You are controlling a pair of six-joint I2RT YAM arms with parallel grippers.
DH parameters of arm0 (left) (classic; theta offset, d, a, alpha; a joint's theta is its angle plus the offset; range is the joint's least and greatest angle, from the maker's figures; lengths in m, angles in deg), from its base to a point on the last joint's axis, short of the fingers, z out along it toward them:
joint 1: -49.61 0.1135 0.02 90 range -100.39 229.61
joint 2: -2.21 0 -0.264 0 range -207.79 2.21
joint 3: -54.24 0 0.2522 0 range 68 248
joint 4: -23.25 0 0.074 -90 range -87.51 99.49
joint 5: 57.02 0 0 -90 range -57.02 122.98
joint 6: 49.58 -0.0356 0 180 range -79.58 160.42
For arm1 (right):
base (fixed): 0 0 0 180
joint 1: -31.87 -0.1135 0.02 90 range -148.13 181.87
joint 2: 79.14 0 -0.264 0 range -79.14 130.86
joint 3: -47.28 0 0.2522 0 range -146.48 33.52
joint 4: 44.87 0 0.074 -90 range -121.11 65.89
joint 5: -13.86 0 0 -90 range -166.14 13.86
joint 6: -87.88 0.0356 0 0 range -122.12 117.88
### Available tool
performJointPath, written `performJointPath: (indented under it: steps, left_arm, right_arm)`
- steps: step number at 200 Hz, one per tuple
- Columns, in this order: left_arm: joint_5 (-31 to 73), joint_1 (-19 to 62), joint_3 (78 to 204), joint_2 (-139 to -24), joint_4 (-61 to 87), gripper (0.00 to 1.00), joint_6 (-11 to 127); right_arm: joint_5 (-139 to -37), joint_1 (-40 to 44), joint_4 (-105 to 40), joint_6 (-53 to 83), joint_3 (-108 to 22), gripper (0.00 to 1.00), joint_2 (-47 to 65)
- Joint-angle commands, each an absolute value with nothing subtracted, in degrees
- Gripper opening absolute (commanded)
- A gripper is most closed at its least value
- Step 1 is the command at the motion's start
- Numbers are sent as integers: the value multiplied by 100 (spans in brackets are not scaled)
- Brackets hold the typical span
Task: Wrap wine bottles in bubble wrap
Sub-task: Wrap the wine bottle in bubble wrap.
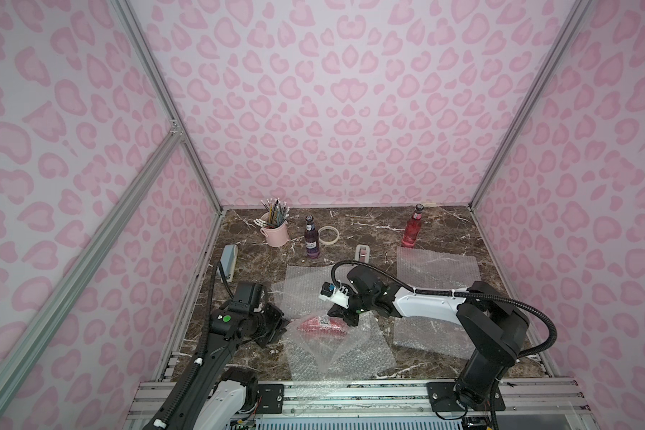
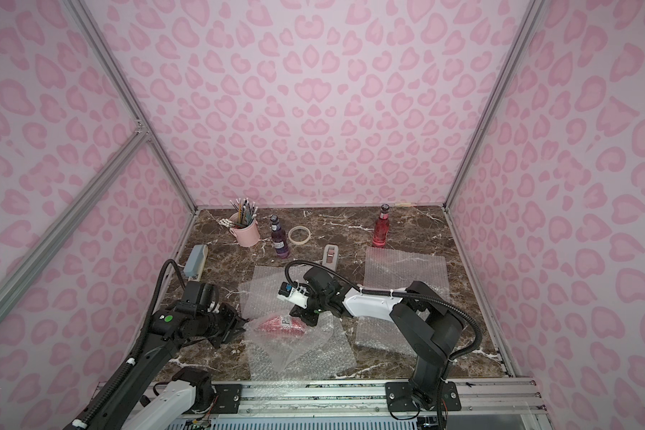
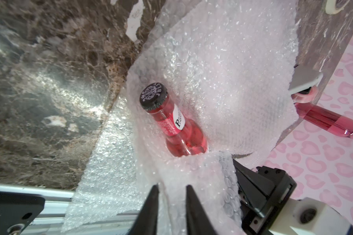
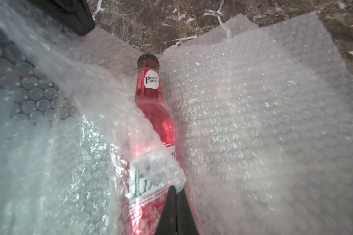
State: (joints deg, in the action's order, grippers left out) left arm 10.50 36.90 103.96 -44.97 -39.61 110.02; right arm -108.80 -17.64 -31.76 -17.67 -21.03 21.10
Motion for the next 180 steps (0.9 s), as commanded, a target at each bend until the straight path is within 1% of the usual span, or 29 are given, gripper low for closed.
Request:
performJointPath:
  steps: [1, 22, 38, 50, 71, 85, 103, 142, 172, 180]
  left_arm:
    - [1071, 3693, 10424, -4520, -3846, 3, 11091]
    - [1143, 3688, 10427, -4637, -3764, 2, 11069]
    - [1296, 3694, 10474, -4805, -3688, 2, 11062]
    - [1477, 3723, 10489, -4935, -3643, 2, 11051]
    - [1692, 3829, 10447, -5147, -3459, 2, 11091]
    - [1823, 3894, 10425, -5257, -3372, 2, 11122]
    - [1884, 3977, 10383, -5404, -3203, 2, 11158]
    - [1909, 4167, 10250, -5823, -2857, 2, 11093]
    - [1942, 4215, 10338, -6099, -2751, 2, 10969]
    - [1926, 4230, 10350, -6151, -2708, 2, 10960]
  right_arm:
    - [-10936, -1780, -3315, -1715, -2099, 1, 2122]
    - [-10936, -1783, -3323, -1714, -2065, 2, 2041]
    - [-10869, -1778, -3275, -1727, -2055, 8, 1930]
    - [-10801, -1778, -3243, -1733, -2024, 16, 1797]
    - [-10683, -1707, -3152, -1718, -1935, 35, 1462]
    - [-10582, -1642, -3067, -1702, -1830, 42, 1182]
    - [-10492, -1549, -2961, -1671, -1645, 46, 675]
    - [-10657, -1478, -2601, -1656, -1124, 56, -665]
    - [-10954, -1765, -2344, -1653, -826, 60, -1425]
    - [-11029, -1893, -2412, -1636, -726, 63, -1545]
